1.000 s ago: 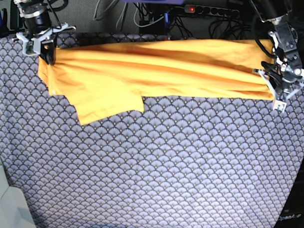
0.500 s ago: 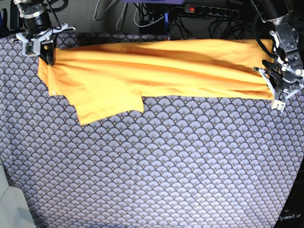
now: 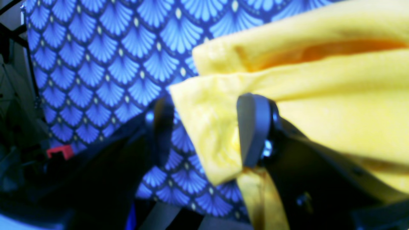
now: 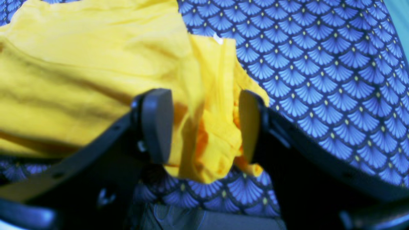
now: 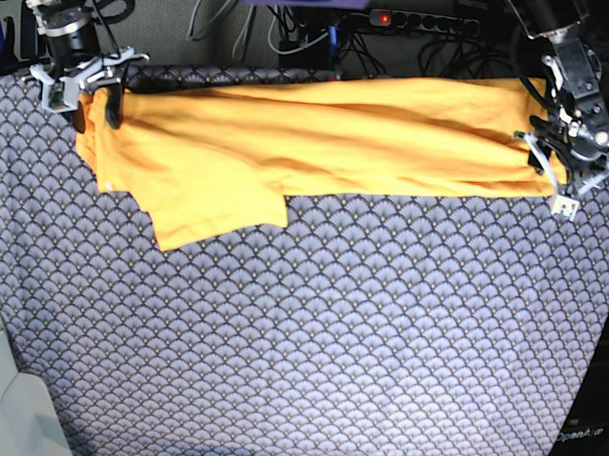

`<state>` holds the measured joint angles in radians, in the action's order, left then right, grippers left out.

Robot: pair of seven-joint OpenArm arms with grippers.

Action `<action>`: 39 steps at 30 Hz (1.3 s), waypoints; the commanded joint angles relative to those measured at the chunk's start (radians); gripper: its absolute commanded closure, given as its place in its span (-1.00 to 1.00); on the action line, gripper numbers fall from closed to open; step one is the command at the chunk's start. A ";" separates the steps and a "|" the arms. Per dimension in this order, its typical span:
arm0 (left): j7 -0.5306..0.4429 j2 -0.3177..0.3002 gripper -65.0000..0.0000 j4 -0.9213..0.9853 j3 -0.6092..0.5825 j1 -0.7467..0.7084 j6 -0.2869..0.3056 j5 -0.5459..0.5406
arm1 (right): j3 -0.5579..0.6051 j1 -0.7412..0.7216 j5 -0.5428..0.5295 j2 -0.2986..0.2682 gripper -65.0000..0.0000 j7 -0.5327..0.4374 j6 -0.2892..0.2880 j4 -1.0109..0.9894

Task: Fold the T-shirt properly
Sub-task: 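Lower the hem onto the shoulder edge and open both grippers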

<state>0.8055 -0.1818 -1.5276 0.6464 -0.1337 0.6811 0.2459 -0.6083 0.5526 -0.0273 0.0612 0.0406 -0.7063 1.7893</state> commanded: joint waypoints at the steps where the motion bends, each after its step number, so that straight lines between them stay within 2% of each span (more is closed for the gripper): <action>1: 0.032 0.000 0.00 -0.024 0.014 -0.004 0.017 0.010 | -0.019 0.007 -0.050 -0.005 -0.08 -0.032 0.008 0.025; 4: 0.032 0.044 -0.01 -0.069 0.111 -0.001 0.017 0.020 | -0.051 0.005 -0.098 -0.005 -0.08 -0.032 0.008 0.039; 8: 0.032 0.058 -0.01 -0.089 0.191 0.006 0.017 0.020 | -0.055 0.004 -0.098 -0.010 -0.08 -0.032 0.008 0.040; 14: 0.022 0.058 -0.01 -0.081 0.238 0.009 0.017 0.011 | -0.052 0.004 -0.096 -0.010 -0.08 -0.032 0.008 0.039; 21: 0.033 0.061 -0.01 -0.172 0.300 0.047 0.017 0.011 | -0.042 -0.012 -0.095 -0.010 -0.08 -0.028 0.008 0.036; 25: 0.033 0.086 -0.01 -0.187 0.359 0.073 0.017 0.011 | -0.040 -0.013 -0.093 -0.010 -0.09 -0.028 0.008 0.031; 29: 0.033 0.087 -0.01 -0.175 0.367 0.070 0.017 0.010 | -0.038 -0.013 -0.093 -0.010 -0.10 -0.026 0.008 0.031; 33: 0.033 0.123 -0.01 -0.170 0.369 0.068 0.017 0.022 | -0.038 -0.013 -0.093 -0.010 -0.10 -0.026 0.008 0.031; 39: 0.183 0.146 -0.01 -0.170 0.369 0.068 0.017 0.013 | -0.038 -0.015 -0.093 -0.010 -0.10 -0.026 0.008 0.031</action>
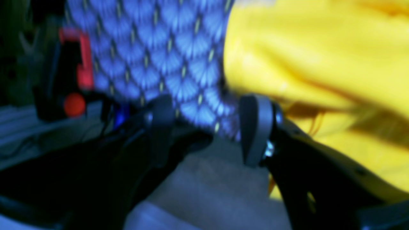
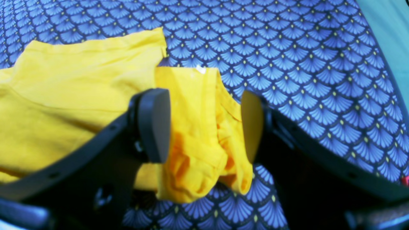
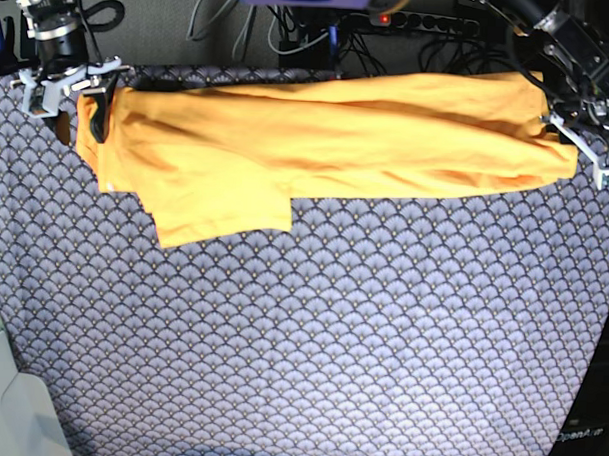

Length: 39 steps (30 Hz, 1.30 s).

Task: Fold the T-shirt properly
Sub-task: 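Lower the hem onto the shoulder edge and open both grippers, then regrasp the folded edge with the left gripper and adjust it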

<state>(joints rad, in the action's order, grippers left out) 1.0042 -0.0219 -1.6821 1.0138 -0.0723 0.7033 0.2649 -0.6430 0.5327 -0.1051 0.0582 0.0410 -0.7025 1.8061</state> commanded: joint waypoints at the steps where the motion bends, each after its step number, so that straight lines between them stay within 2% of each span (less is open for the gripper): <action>1: -0.003 -0.013 -0.01 -0.020 0.004 0.007 -0.005 -0.006 | -0.004 0.005 -0.015 -0.007 -0.10 -0.026 0.004 0.014; 6: 0.031 0.009 -0.01 -0.028 0.081 0.012 -0.005 0.001 | -0.004 0.005 -0.015 -0.007 -0.10 -0.026 0.004 0.014; 10: 0.103 0.006 -0.01 -0.034 0.093 0.012 -0.005 -0.008 | -0.004 0.005 -0.015 -0.007 -0.10 -0.026 0.004 0.014; 19: 0.120 0.018 -0.01 -0.126 0.090 -0.008 -0.005 -0.009 | -0.002 0.005 -0.015 -0.007 -0.10 -0.026 0.004 0.014; 25: 0.123 0.018 -0.01 -0.214 0.092 0.038 -0.005 -0.002 | -0.002 0.005 -0.015 -0.007 -0.10 -0.026 0.004 0.013; 32: 0.212 -0.011 -0.01 -0.117 0.087 0.182 -0.005 0.001 | -0.002 0.005 -0.015 -0.007 -0.10 -0.026 0.004 0.013; 39: 0.219 0.017 -0.01 -0.022 0.086 0.222 -0.005 0.001 | -0.002 0.005 -0.015 -0.008 -0.10 -0.026 0.004 0.013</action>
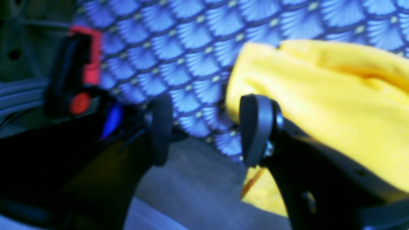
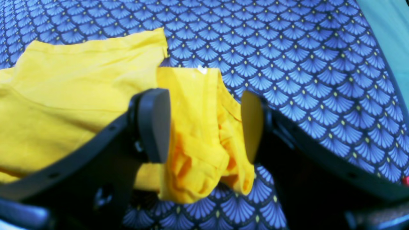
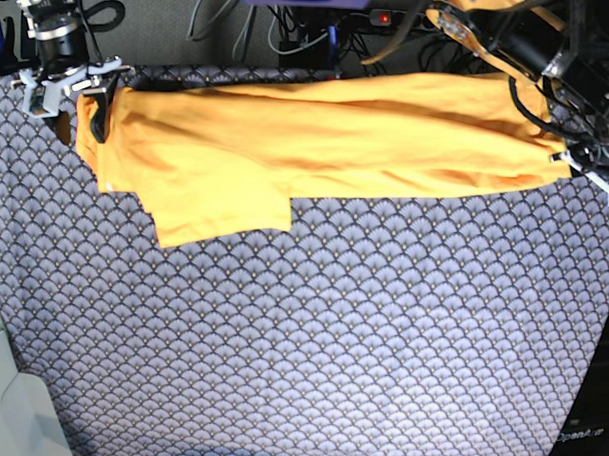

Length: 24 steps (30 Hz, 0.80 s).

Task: Fold the T-shirt properly
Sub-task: 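Regrasp the folded edge with the left gripper and adjust it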

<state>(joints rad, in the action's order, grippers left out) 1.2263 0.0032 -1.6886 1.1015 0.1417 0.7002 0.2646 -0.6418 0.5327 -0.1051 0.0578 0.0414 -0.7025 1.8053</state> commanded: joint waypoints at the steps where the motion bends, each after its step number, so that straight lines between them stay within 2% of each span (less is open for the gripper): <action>1: -0.003 0.004 -0.01 -0.023 -0.004 -0.003 -0.002 0.002 | -0.003 0.005 -0.015 -0.008 -0.10 -0.027 0.004 0.014; 6: -0.001 0.054 -0.01 -0.100 -0.088 -0.073 -0.002 -0.004 | -0.003 0.005 -0.015 -0.008 -0.10 -0.027 0.004 0.014; 9: 0.059 0.080 -0.01 -0.178 -0.097 -0.080 -0.002 -0.008 | -0.003 0.005 -0.015 -0.008 -0.10 -0.027 0.004 0.014; 13: 0.170 0.076 -0.01 -0.267 -0.100 -0.072 -0.002 -0.009 | -0.003 0.005 -0.015 -0.008 -0.10 -0.027 0.004 0.014; 18: 0.170 0.051 -0.01 -0.262 -0.096 -0.073 -0.002 -0.009 | -0.003 0.005 -0.015 -0.008 -0.10 -0.027 0.004 0.014; 24: 0.170 0.051 -0.01 -0.202 -0.094 -0.081 -0.002 -0.008 | -0.003 0.005 -0.015 -0.008 -0.10 -0.027 0.004 0.014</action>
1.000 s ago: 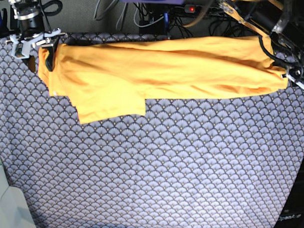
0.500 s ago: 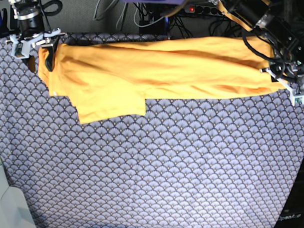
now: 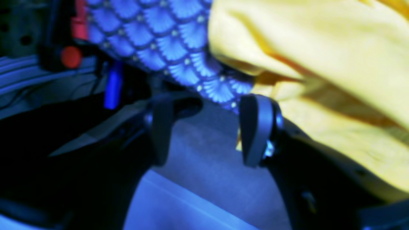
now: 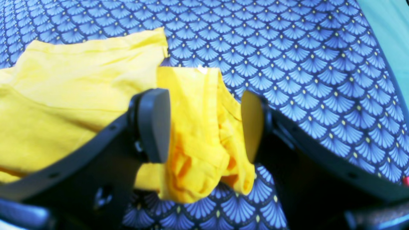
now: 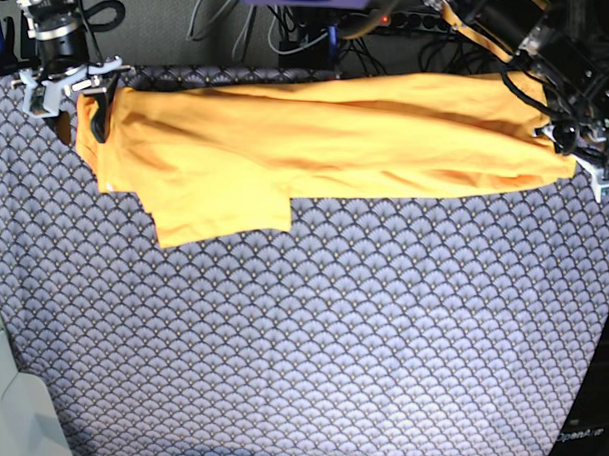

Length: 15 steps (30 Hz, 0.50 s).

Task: Fold the T-shirt properly
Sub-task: 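Regrasp the folded edge with the left gripper and adjust it, then move the right gripper to the folded shirt's end near the collar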

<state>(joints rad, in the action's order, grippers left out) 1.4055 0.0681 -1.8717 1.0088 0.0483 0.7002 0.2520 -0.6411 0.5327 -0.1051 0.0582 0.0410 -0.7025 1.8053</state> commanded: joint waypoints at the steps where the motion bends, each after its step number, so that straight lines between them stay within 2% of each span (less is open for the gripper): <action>1: -0.009 -0.012 -0.01 -0.018 0.000 0.012 -0.002 0.011 | -0.004 0.005 -0.015 -0.008 -0.10 -0.026 0.004 0.014; 7: -0.009 -0.011 -0.01 -0.012 0.000 -0.024 -0.002 0.005 | -0.004 0.002 -0.015 -0.011 -0.10 -0.026 0.004 0.021; 10: -0.009 -0.011 -0.01 -0.012 0.000 -0.038 -0.002 0.007 | 0.005 -0.039 -0.014 -0.047 -0.10 -0.011 0.004 0.038; 12: -0.009 -0.011 -0.01 -0.012 0.000 -0.044 -0.002 0.008 | 0.016 -0.087 -0.014 -0.088 -0.10 0.072 0.004 0.043; 15: -0.009 -0.009 -0.01 -0.012 0.000 -0.060 -0.002 0.007 | 0.066 -0.202 0.025 -0.165 -0.10 0.270 0.004 0.038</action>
<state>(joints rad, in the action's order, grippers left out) 1.4006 0.0662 -1.8687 1.0115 -0.0139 0.6998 0.2592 -0.5682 0.3367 -0.0658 -0.0940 0.3534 -0.7090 1.8275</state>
